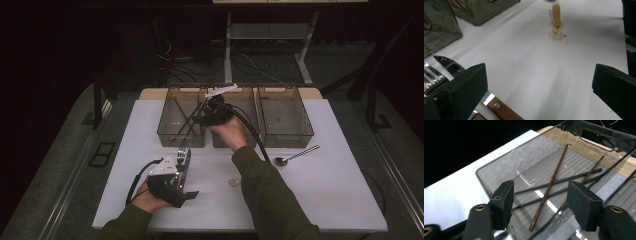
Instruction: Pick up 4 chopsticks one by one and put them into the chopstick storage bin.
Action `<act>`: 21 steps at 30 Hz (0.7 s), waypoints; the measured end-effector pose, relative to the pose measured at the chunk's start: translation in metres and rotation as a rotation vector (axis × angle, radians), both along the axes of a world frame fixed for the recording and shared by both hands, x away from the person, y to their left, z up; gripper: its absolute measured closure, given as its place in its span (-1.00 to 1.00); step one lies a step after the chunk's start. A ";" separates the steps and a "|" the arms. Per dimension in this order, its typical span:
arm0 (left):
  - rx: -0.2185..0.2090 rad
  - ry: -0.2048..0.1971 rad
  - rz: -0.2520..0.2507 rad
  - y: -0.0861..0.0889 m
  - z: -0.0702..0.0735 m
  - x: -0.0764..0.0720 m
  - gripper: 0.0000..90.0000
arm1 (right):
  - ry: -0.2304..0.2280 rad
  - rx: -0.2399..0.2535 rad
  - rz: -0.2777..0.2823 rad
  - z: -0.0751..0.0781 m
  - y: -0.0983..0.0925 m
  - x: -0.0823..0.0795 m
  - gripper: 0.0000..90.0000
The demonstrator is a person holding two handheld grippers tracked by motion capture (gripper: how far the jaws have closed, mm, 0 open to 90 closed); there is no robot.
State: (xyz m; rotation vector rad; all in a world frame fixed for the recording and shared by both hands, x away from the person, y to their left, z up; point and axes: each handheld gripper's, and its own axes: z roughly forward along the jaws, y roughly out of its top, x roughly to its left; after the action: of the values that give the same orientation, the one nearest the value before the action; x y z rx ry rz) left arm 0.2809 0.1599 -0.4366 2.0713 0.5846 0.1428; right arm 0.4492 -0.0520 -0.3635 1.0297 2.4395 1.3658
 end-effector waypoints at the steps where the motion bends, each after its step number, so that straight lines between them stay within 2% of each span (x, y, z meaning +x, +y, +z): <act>1: -0.003 0.002 0.001 0.000 0.000 0.000 -1.00 | -0.002 -0.001 0.001 0.001 -0.002 -0.002 -0.18; 10: 0.000 0.009 0.011 -0.001 0.000 -0.001 -1.00 | -0.025 0.019 0.013 0.003 -0.033 -0.018 -0.22; 21: 0.005 0.014 0.017 -0.001 -0.001 -0.001 -1.00 | -0.034 0.008 0.032 0.001 -0.065 -0.037 -0.24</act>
State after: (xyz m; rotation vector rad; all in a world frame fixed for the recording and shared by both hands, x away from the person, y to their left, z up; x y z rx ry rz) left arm 0.2804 0.1587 -0.4379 2.0739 0.6114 0.1394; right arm 0.4127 -0.1169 -0.3622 0.9655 2.4381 1.3922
